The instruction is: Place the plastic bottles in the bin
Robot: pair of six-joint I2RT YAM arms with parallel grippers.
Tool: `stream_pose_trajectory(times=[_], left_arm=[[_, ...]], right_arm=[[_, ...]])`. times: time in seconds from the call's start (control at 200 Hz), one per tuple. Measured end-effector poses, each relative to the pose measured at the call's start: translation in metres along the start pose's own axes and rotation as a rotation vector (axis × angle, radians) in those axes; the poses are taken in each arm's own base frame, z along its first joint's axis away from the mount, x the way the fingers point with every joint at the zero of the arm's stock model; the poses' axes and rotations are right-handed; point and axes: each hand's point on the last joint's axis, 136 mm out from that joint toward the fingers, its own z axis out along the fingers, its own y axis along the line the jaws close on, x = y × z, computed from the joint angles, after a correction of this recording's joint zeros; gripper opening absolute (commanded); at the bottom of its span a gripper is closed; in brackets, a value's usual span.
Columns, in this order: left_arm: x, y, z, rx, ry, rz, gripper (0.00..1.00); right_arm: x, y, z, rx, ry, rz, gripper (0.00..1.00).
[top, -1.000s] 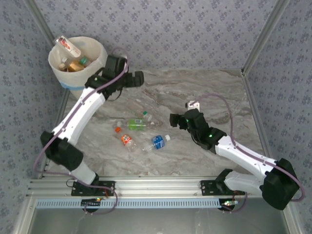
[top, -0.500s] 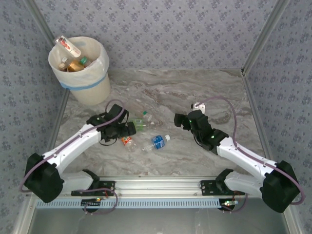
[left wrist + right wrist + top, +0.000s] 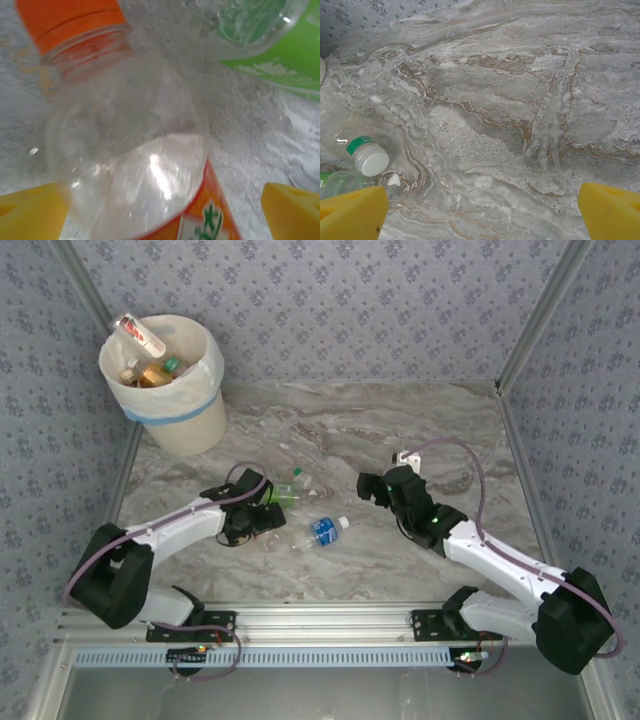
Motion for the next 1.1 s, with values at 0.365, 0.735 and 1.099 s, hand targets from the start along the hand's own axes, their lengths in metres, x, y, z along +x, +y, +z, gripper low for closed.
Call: stream_pose_trajectory(times=[0.365, 0.735, 1.099], left_arm=[[0.0, 0.011, 0.01, -0.008, -0.002, -0.054, 0.61], [-0.026, 0.023, -0.029, 0.048, -0.15, -0.024, 0.47], [-0.139, -0.005, -0.149, 0.167, -0.518, 0.015, 0.46]], right_arm=[[-0.003, 0.003, 0.003, 0.004, 0.007, -0.003, 0.99], [-0.003, 0.021, 0.02, -0.02, 0.048, -0.028, 0.99], [-0.03, 0.044, 0.018, -0.113, -0.038, -0.028, 0.99]])
